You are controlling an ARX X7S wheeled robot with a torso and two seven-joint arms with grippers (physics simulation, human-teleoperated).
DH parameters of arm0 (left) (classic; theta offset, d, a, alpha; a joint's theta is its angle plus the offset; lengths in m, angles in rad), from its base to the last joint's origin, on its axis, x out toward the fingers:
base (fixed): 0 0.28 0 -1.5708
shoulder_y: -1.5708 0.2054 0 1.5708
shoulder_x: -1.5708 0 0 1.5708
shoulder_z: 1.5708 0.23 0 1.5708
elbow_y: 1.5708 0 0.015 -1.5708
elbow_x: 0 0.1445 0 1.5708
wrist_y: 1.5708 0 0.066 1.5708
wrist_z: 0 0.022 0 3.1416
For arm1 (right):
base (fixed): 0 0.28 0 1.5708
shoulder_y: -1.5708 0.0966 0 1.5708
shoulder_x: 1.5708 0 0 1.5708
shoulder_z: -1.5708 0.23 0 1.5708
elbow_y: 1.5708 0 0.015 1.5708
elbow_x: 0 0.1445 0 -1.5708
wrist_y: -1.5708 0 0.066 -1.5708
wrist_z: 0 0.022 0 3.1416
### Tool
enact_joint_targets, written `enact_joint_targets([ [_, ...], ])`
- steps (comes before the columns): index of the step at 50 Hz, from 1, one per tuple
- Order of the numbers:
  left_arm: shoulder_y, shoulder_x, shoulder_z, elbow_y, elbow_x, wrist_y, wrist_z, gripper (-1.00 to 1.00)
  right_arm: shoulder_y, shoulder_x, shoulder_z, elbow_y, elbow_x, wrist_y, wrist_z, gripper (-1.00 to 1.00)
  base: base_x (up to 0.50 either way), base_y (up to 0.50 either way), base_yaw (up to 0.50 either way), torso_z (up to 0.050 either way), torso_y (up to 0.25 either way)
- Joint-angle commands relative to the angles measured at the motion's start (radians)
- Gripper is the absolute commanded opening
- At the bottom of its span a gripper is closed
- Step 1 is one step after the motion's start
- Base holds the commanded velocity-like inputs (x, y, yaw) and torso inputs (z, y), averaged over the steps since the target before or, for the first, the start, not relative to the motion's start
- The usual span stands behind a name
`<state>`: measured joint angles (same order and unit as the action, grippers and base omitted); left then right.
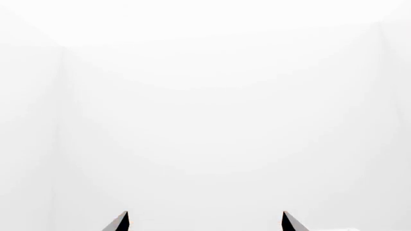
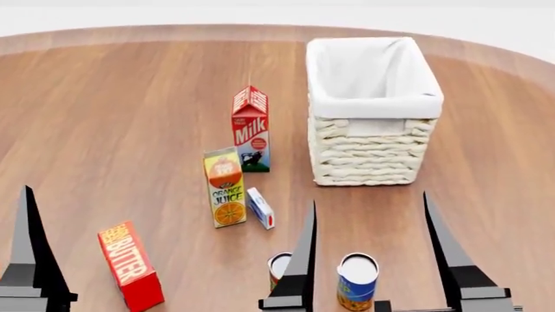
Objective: Pick up the alphabet soup and the tomato sauce, and put them in the basket.
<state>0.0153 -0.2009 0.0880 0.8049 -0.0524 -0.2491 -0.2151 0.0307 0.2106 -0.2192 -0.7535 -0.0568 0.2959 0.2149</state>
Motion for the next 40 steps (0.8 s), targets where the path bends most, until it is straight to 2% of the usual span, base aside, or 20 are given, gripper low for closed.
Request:
enact_joint_targets([
  [1, 0.0, -0.008, 0.005, 0.002, -0.002, 0.0, -0.009, 1.0, -0.002, 0.007, -0.005, 0.003, 0.002, -0.007, 0.008, 1.0, 0.23, 0.0, 0.0, 0.0, 0.0],
  [18, -0.002, -0.017, 0.012, 0.001, -0.008, -0.001, -0.022, 1.0, -0.004, 0.016, -0.012, 0.004, 0.013, -0.011, 0.018, 1.0, 0.22, -0.02, 0.0, 0.0, 0.0],
  [19, -0.002, -0.018, 0.013, 0.002, -0.008, -0.002, -0.023, 1.0, 0.027, 0.013, -0.008, -0.039, 0.02, 0.061, 0.009, 1.0, 0.16, -0.11, 0.0, 0.0, 0.0],
  [20, 0.0, -0.018, 0.015, 0.002, -0.006, 0.0, -0.023, 1.0, -0.002, 0.017, -0.012, 0.002, 0.014, -0.007, 0.018, 1.0, 0.16, -0.12, 0.0, 0.0, 0.0],
  [22, 0.0, -0.019, 0.015, 0.003, -0.008, -0.001, -0.025, 1.0, -0.005, 0.018, -0.012, 0.009, 0.016, -0.015, 0.021, 1.0, 0.17, -0.12, 0.0, 0.0, 0.0],
  [31, 0.005, -0.024, 0.019, -0.003, -0.01, 0.009, -0.031, 1.0, -0.003, 0.026, -0.02, 0.006, 0.019, -0.01, 0.028, 1.0, 0.16, -0.16, 0.0, 0.0, 0.0],
  [32, 0.005, -0.024, 0.02, -0.002, -0.009, 0.009, -0.032, 1.0, 0.023, 0.023, -0.018, -0.034, 0.025, 0.055, 0.021, 1.0, 0.17, -0.18, 0.0, 0.0, 0.0],
  [34, 0.005, -0.026, 0.02, -0.001, -0.011, 0.009, -0.033, 1.0, -0.001, 0.028, -0.024, 0.001, 0.017, -0.005, 0.03, 1.0, 0.16, -0.19, 0.0, 0.0, 0.0],
  [40, 0.006, -0.029, 0.022, -0.008, -0.012, 0.015, -0.036, 1.0, 0.012, 0.032, -0.034, -0.012, 0.01, 0.024, 0.033, 1.0, 0.17, -0.06, 0.0, 0.0, 0.0],
])
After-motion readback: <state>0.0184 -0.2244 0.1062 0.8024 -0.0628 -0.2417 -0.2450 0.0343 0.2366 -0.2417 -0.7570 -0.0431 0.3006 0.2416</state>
